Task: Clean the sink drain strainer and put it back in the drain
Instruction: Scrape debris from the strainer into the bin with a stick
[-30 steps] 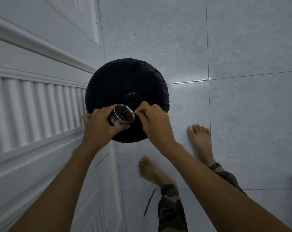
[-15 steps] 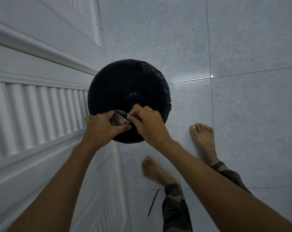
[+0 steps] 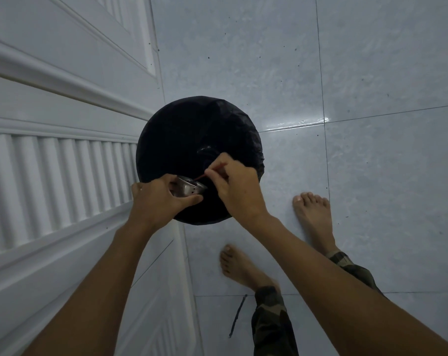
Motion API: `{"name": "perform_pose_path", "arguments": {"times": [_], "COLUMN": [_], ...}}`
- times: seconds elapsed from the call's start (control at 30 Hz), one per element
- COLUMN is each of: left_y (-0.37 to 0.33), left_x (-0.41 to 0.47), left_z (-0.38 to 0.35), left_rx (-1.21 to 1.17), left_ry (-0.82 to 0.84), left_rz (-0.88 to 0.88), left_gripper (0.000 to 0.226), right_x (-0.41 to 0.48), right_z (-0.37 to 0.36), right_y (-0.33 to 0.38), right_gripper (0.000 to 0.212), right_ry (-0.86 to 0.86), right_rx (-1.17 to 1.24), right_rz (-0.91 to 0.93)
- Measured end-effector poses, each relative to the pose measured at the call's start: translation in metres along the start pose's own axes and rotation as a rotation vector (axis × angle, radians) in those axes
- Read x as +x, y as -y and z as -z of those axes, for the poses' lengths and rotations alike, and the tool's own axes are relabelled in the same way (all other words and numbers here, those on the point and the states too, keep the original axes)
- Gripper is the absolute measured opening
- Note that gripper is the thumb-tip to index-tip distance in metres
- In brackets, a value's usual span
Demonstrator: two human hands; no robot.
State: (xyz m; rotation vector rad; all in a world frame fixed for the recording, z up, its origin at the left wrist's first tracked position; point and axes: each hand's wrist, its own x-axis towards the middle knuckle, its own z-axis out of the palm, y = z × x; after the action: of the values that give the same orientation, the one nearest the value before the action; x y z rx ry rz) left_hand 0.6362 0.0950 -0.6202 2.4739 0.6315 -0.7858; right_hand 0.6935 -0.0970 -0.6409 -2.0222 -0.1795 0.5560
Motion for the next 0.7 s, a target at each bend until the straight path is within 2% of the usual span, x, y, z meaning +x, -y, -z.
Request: {"name": "perform_pose_path", "arguments": {"times": [0.07,0.17,0.2,0.3,0.33,0.43,0.47,0.6,0.7], "left_y": [0.000,-0.003,-0.003,-0.003,-0.003,-0.006,-0.006,-0.003,0.000], "left_x": [-0.002,-0.003,-0.002,-0.001,-0.003,-0.008,-0.009,-0.009,-0.012], "left_z": [-0.002,-0.004,-0.004,-0.003,-0.003,-0.007,-0.007,-0.007,-0.007], "left_rx": [0.000,0.015,0.027,0.064,0.073,0.096,0.098,0.060,0.074], "left_ry": [-0.017,-0.028,-0.045,-0.101,-0.118,-0.184,-0.202,-0.222,-0.218], "left_rz": [-0.024,-0.036,-0.038,-0.062,-0.074,-0.120,-0.122,-0.105,-0.096], "left_gripper": [0.070,0.071,0.069,0.069,0.070,0.072,0.072,0.072,0.073], "right_x": [-0.007,-0.001,0.001,-0.004,-0.005,0.002,0.004,-0.006,0.001], "right_z": [-0.004,0.003,0.004,-0.001,-0.001,0.007,0.009,-0.002,0.002], "right_y": [0.001,-0.008,-0.008,-0.001,-0.001,-0.006,-0.004,0.007,-0.002], "right_gripper": [0.009,0.010,0.010,0.010,0.010,0.011,0.011,0.013,0.014], "right_ry": [0.071,-0.085,-0.088,0.110,0.116,-0.089,-0.110,0.113,-0.030], "right_rx": [-0.057,-0.060,-0.037,-0.047,-0.085,-0.121,-0.102,-0.133,-0.161], "right_rz": [0.024,-0.063,-0.054,0.022,0.019,-0.028,-0.003,0.092,0.002]}}
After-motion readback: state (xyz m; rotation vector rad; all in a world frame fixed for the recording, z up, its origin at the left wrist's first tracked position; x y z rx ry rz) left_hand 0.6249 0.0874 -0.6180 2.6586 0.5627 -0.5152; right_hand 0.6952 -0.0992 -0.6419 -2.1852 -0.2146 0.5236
